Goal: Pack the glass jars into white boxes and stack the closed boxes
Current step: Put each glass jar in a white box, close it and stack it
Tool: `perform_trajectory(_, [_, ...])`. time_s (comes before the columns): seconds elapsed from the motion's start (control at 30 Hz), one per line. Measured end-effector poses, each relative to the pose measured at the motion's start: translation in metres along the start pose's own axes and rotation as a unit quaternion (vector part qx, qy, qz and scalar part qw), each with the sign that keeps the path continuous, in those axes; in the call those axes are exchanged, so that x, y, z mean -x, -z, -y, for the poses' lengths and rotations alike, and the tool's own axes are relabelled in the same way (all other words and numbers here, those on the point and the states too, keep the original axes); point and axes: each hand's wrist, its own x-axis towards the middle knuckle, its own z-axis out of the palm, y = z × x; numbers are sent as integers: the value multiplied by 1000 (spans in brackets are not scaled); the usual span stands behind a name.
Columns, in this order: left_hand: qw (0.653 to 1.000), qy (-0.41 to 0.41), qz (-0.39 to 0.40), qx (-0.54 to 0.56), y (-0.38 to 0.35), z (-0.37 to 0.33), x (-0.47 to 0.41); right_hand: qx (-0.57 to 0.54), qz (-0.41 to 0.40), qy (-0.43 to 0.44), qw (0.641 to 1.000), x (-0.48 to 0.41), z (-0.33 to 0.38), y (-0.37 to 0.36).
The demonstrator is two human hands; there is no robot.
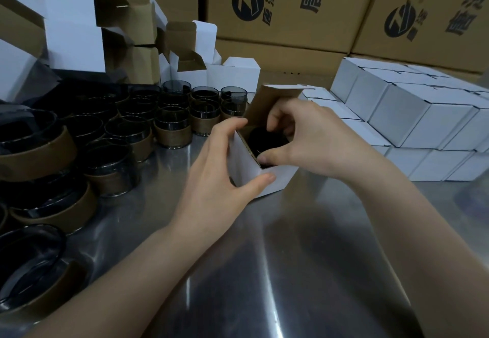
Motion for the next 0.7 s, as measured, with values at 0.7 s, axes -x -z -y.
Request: perform_trajectory(0.7, [998,45,28,36,2,0,-1,-85,-36,-29,995,-8,-11,12])
